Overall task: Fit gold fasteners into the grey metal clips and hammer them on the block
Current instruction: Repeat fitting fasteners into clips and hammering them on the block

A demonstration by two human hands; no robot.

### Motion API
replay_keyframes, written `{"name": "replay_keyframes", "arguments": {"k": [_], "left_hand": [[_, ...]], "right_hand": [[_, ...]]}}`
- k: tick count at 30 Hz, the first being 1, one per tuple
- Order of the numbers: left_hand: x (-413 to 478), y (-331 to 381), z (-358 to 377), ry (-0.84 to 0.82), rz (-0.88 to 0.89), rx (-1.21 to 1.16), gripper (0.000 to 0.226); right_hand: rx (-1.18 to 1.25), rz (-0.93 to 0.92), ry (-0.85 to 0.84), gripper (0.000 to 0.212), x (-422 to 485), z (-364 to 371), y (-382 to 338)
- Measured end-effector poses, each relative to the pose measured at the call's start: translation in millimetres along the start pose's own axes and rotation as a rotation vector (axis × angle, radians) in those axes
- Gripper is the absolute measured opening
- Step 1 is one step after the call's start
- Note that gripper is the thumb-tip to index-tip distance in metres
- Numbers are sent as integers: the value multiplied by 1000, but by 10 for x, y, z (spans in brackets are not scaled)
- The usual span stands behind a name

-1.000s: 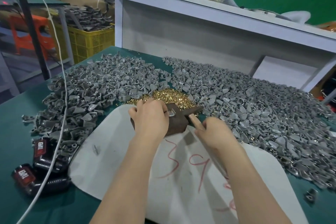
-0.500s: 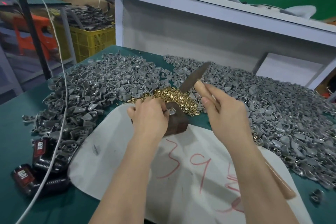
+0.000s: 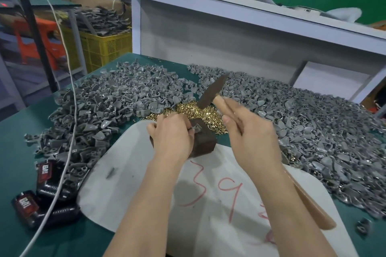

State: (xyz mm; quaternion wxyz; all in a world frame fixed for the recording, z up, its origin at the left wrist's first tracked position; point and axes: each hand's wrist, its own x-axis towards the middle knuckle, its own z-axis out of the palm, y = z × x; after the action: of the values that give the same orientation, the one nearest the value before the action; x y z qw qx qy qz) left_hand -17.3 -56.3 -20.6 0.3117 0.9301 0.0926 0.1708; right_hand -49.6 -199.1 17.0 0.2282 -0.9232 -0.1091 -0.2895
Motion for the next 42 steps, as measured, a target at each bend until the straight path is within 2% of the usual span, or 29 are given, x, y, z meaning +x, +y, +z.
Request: {"name": "replay_keyframes", "arguments": {"k": [3, 5, 8, 9, 12, 13, 14, 17, 18, 21, 22, 25, 26, 30, 33, 35, 39, 42], "left_hand": [[-6, 0, -19, -9, 15, 24, 9], [-11, 0, -26, -11, 13, 18, 9], [-3, 0, -15, -14, 8, -6, 11], [-3, 1, -14, -14, 4, 0, 11], [-5, 8, -21, -14, 11, 31, 11], [-7, 8, -21, -13, 10, 30, 12], [-12, 5, -22, -16, 7, 24, 11], [-6, 12, -13, -9, 9, 0, 11], [-7, 12, -12, -10, 4, 5, 11], [-10, 20, -18, -12, 15, 24, 13], [-10, 18, -16, -13, 15, 27, 13], [1, 14, -4, -5, 10, 20, 11], [4, 15, 1, -3, 6, 19, 11], [2, 19, 1, -2, 12, 32, 12], [-4, 10, 1, 6, 14, 37, 12], [-8, 10, 0, 10, 15, 30, 12], [-10, 22, -9, 1, 13, 34, 12], [-12, 25, -10, 1, 11, 34, 12]], "right_hand": [[-87, 40, -249, 38, -31, 57, 0], [-67, 66, -194, 37, -3, 34, 30], [36, 93, 24, 37, 13, -7, 53], [15, 85, 5, 37, 12, -1, 49], [-150, 70, -260, 38, -19, 25, 56], [-173, 73, -269, 38, 7, 4, 53], [-172, 74, -219, 37, 37, -15, 67], [33, 49, 68, 35, 14, -39, 47], [39, 24, 54, 35, 0, -16, 32], [-88, 24, -210, 37, -64, 59, 42], [-107, 43, -208, 38, -32, 50, 61], [11, 41, 43, 36, 13, 10, 72], [13, 20, 62, 35, 9, 17, 52], [-113, 44, -267, 37, -22, 52, 45], [-36, 122, -251, 33, 117, 37, 184], [46, 248, -257, 27, 204, 107, 326], [212, 502, -379, 32, 221, 274, 535], [75, 525, -525, 41, 131, 356, 549]]}}
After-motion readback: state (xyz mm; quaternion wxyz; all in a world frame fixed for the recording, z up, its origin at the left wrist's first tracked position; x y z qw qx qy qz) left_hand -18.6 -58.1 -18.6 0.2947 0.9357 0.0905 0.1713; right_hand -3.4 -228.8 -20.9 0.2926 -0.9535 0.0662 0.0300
